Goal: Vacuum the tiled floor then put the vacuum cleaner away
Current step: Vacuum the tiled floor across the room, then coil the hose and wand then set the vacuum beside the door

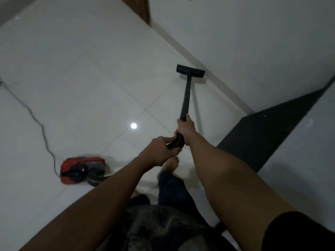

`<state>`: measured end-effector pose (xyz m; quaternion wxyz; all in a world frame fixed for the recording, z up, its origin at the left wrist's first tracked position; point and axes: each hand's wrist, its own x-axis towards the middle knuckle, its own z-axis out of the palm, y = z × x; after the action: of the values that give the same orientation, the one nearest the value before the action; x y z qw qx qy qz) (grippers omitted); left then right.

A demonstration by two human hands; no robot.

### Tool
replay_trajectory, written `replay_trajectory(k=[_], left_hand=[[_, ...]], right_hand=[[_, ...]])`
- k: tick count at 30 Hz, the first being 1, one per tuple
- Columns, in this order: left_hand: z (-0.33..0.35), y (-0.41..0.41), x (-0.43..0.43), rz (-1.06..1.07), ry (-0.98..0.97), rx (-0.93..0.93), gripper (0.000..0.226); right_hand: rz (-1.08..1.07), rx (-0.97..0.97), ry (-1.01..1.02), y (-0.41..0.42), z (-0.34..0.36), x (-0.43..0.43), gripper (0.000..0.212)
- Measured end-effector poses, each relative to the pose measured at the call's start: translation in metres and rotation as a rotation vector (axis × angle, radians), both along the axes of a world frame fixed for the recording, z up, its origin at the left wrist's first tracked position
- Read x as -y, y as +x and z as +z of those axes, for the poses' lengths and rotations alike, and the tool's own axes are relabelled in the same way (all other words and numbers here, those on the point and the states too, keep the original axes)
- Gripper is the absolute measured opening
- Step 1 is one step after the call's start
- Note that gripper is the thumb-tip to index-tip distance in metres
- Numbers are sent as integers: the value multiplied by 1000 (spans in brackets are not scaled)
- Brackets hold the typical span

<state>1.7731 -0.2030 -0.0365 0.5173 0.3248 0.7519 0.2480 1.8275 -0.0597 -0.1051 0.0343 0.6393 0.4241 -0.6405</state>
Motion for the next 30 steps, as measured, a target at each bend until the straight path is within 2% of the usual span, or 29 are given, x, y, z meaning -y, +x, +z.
replay_trajectory(k=[4,10,15,23,28,30], left_hand=[[15,-23,49,156,18,-9,53],[39,-61,139,339,61,-110,58],[66,-82,222,460,109,-209,52],[110,-111,339,622,123,-357,44],[135,-146,397,738,113,-493,47],[144,-167,415,792,100,-581,46]], right_hand=[[149,-21,11,-46,15,39,62],[326,-67,0,-114,46,120,63],[459,-85,-11,-157,76,200,40],[568,-45,-74,-210,124,320,29],[628,-172,-140,-242,135,373,18],[665,-229,-131,-258,134,389,21]])
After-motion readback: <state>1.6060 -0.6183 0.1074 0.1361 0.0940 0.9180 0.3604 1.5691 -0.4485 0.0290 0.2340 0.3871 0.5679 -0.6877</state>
